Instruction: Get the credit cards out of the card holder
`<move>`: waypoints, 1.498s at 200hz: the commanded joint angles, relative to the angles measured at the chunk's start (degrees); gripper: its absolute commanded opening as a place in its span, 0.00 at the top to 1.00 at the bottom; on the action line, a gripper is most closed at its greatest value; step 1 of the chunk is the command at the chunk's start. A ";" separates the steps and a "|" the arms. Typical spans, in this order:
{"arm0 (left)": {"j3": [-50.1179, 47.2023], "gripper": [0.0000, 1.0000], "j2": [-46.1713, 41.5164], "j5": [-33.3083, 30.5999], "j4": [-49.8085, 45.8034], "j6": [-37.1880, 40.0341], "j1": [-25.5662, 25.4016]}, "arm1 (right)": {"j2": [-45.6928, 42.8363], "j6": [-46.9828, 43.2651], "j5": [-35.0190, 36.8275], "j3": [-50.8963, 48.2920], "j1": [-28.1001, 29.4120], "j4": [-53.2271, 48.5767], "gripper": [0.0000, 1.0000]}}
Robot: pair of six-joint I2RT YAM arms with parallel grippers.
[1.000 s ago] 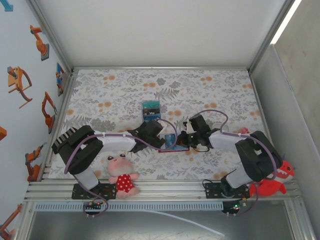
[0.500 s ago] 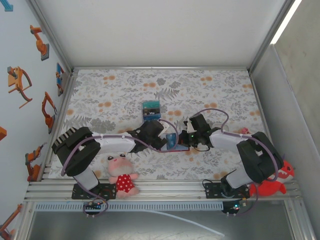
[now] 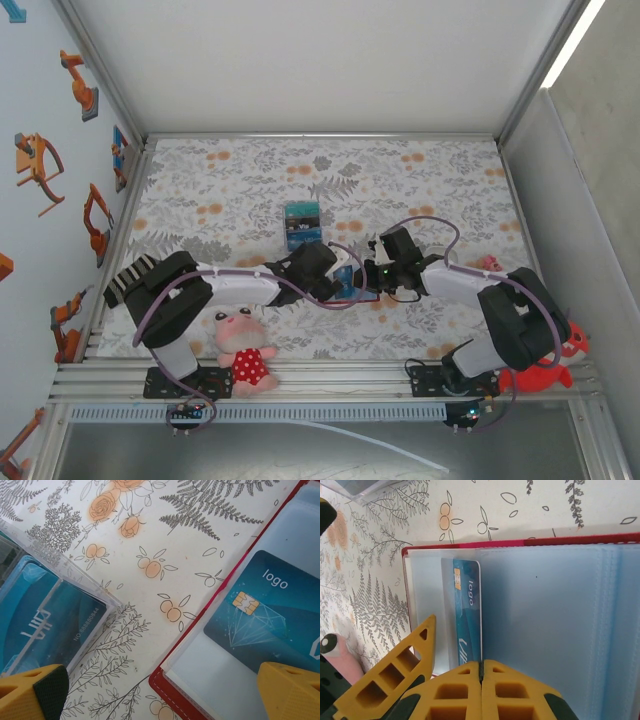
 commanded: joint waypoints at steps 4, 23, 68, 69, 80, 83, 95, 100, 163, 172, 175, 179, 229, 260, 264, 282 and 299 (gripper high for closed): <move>1.19 0.03 1.06 -0.95 -1.28 0.73 -0.48 | -1.16 -0.30 0.42 0.92 -0.31 -0.66 1.00; 0.94 0.03 1.19 -1.38 -1.95 0.19 -0.48 | -1.49 0.01 -0.15 0.85 -0.31 -0.33 1.00; 0.31 0.03 0.77 -1.16 -2.39 -0.60 -0.46 | -1.42 2.48 -4.57 -0.56 -0.31 5.68 0.92; 0.31 0.03 0.78 -1.16 -2.39 -0.57 -0.47 | -1.38 2.54 -4.67 -0.66 -0.31 5.92 0.91; 0.38 0.03 0.72 -0.93 -2.55 -0.59 -0.48 | -0.66 3.57 -6.11 -1.34 -0.31 8.47 0.90; 0.39 0.03 0.71 -0.93 -2.57 -0.63 -0.46 | -0.44 3.96 -6.47 -1.54 -0.31 9.37 0.90; 0.31 0.03 0.74 -0.92 -2.59 -0.95 -0.44 | 0.42 4.75 -7.40 -2.11 -0.32 11.46 0.88; 0.31 0.03 0.80 -0.96 -2.65 -1.08 -0.48 | 0.80 5.00 -7.69 -2.28 -0.27 12.20 0.88; 0.13 0.03 0.57 -1.01 -2.71 -1.78 -0.45 | 4.88 5.95 -8.25 -3.30 -0.31 16.10 0.81; 0.14 0.03 0.47 -0.98 -2.74 -1.74 -0.46 | 5.15 5.90 -8.08 -3.30 -0.31 16.32 0.81; 0.14 0.03 0.46 -1.11 -2.79 -1.71 -0.47 | 5.23 5.86 -8.11 -3.22 -0.31 16.34 0.83; 0.14 0.03 0.39 -1.15 -2.88 -1.71 -0.47 | 5.22 5.84 -7.97 -3.24 -0.31 16.37 0.84; -0.46 0.03 -0.46 -2.27 -3.36 -1.43 -0.48 | 0.68 2.27 -2.05 -2.86 -0.31 9.04 0.96; -1.02 0.03 -1.69 -3.05 -3.61 -1.21 -0.44 | -4.12 -0.88 2.08 -1.63 -0.31 1.86 0.98; -1.08 0.03 -1.95 -3.09 -3.60 -1.22 -0.36 | -4.63 -1.11 2.49 -1.49 -0.31 1.21 0.98; -1.09 0.03 -2.91 -3.69 -3.72 -1.02 -0.33 | -6.42 -2.10 3.61 -1.02 -0.31 -1.09 0.98; -1.05 0.03 -4.06 -4.25 -3.82 -1.00 -0.34 | -7.64 -3.13 4.40 -0.40 -0.31 -2.93 1.00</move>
